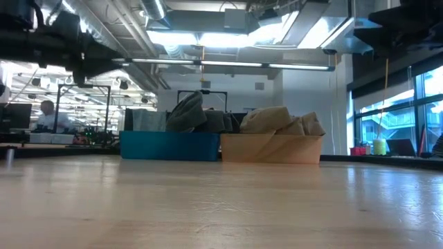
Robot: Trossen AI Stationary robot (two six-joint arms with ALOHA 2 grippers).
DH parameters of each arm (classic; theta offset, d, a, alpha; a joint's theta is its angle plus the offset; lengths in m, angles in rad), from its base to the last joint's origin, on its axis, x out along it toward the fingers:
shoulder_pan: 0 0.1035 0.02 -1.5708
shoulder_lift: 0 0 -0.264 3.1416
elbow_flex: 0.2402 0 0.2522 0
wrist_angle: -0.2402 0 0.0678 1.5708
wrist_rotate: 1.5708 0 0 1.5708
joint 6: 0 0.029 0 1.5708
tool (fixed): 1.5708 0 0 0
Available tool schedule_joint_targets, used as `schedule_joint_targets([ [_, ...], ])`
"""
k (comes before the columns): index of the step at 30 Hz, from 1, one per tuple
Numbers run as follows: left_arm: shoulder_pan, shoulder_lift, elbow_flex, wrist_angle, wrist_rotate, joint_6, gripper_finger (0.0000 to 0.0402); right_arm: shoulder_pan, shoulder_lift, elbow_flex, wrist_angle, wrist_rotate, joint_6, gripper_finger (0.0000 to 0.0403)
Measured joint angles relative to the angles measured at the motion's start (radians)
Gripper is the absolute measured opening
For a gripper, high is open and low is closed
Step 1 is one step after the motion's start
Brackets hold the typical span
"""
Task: Pick & Place hat
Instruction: Return to Home Position
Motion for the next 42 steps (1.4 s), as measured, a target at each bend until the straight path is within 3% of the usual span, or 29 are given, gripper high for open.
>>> schedule_joint_targets([
  [8,0.0,-0.002,-0.066,0.042,-0.004,-0.028,0.0191,0.0,-0.001,-0.096,0.151,0.016,-0.003,0.0218],
  [23,0.0,0.001,-0.066,0.041,-0.046,0.014,0.0191,0.0,-0.001,-0.119,0.148,0.016,-0.012,0.0218],
  [31,0.0,0.007,-0.066,0.041,-0.046,0.017,0.0191,0.0,-0.001,-0.234,0.322,0.017,-0.029,0.0218],
  [38,0.0,0.007,-0.066,0.04,-0.037,0.017,0.0191,0.0,0.0,-0.233,0.309,0.017,-0.019,0.0218],
  [42,0.0,0.007,-0.066,0.04,-0.035,0.016,0.0191,0.0,0.0,-0.233,0.219,0.016,-0.029,0.0218],
])
